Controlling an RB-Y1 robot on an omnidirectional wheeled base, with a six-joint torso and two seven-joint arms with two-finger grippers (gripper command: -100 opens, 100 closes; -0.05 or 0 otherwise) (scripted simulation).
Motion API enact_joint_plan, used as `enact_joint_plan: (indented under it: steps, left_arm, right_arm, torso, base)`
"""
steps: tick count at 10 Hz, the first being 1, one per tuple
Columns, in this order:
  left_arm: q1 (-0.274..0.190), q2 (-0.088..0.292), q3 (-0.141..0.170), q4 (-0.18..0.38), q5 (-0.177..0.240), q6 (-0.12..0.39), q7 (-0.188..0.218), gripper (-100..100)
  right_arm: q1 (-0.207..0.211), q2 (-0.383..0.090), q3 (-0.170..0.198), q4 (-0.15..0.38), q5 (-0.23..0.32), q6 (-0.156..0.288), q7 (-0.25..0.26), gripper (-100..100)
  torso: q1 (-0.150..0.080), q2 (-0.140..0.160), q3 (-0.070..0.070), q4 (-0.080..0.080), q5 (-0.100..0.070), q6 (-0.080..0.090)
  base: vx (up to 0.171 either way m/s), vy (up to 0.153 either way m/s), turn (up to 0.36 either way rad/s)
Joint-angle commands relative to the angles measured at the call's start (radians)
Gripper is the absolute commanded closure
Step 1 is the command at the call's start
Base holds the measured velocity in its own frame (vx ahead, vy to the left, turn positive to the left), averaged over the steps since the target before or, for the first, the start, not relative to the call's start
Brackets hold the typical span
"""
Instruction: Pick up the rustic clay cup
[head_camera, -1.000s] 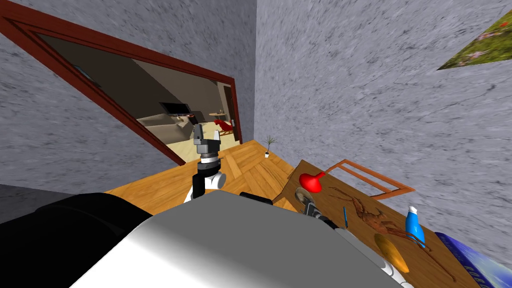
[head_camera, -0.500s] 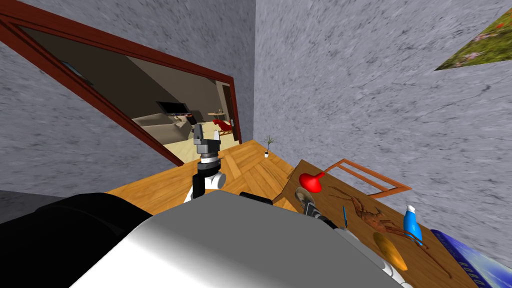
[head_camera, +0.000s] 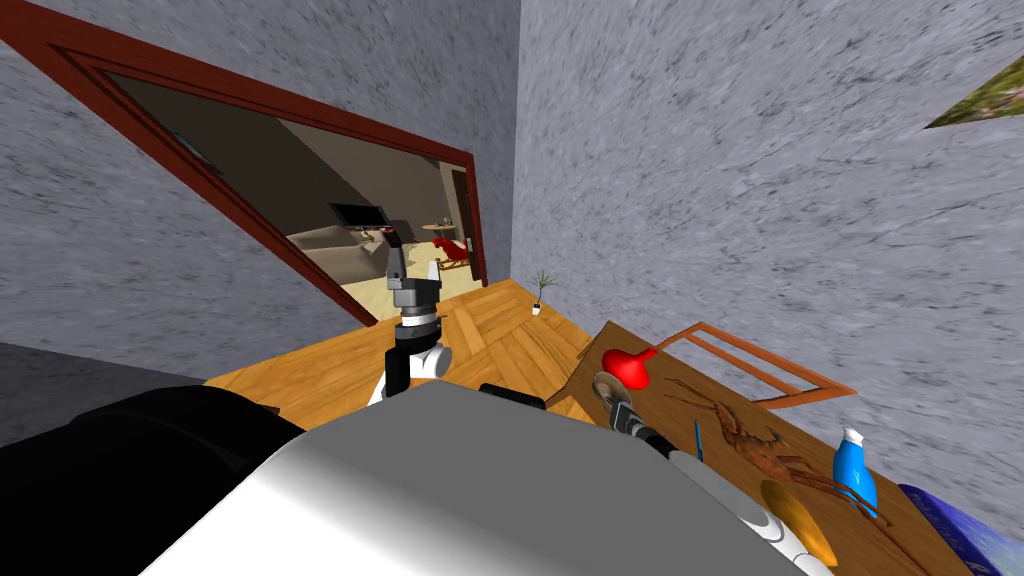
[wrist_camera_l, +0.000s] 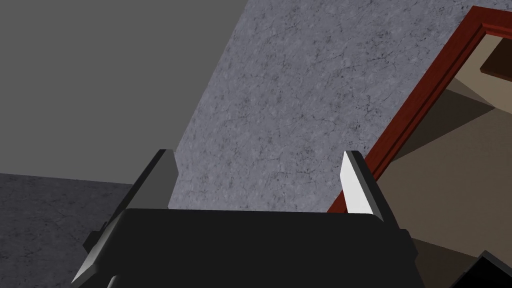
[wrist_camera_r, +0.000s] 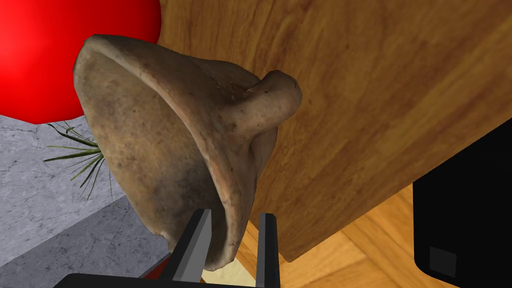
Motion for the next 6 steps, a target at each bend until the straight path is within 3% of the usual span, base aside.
enact_joint_plan:
  steps: [1, 2, 3, 4, 5, 6]
  left_arm:
    - [0.0, 0.0, 0.0, 0.0, 0.0, 0.0, 0.0, 0]
    - [0.0, 0.0, 0.0, 0.0, 0.0, 0.0, 0.0, 0]
    - [0.0, 0.0, 0.0, 0.0, 0.0, 0.0, 0.0, 0]
    - [0.0, 0.0, 0.0, 0.0, 0.0, 0.0, 0.0, 0]
    - [0.0, 0.0, 0.0, 0.0, 0.0, 0.0, 0.0, 0]
    - [0.0, 0.0, 0.0, 0.0, 0.0, 0.0, 0.0, 0]
  right_arm:
    - [-0.002, 0.011, -0.034, 0.048, 0.013, -0.043, -0.004, 100]
    - [-0.015, 0.02, -0.07, 0.085, 0.018, -0.077, -0.01, 100]
    - [-0.015, 0.02, -0.07, 0.102, 0.018, -0.086, -0.01, 100]
    - [-0.028, 0.03, -0.107, 0.144, 0.023, -0.128, -0.017, 100]
    - [-0.028, 0.03, -0.107, 0.155, 0.023, -0.129, -0.017, 100]
    - [-0.04, 0.04, -0.144, 0.192, 0.029, -0.171, -0.023, 100]
  torso:
    - [0.0, 0.0, 0.0, 0.0, 0.0, 0.0]
    - [0.0, 0.001, 0.001, 0.0, 0.0, 0.002]
    - [0.001, 0.002, 0.001, 0.0, 0.0, 0.001]
    - [0.002, 0.001, 0.0, -0.001, 0.0, 0.002]
    - [0.002, 0.002, 0.0, -0.001, 0.001, 0.001]
    - [0.001, 0.001, 0.0, -0.001, 0.001, 0.002]
  base:
    - [-0.091, -0.006, 0.09]
    - [-0.116, 0.054, 0.155]
    - [-0.083, 0.066, 0.083]
    - [-0.101, 0.06, 0.135]
    - [-0.08, 0.048, 0.088]
    - [-0.085, 0.046, 0.137]
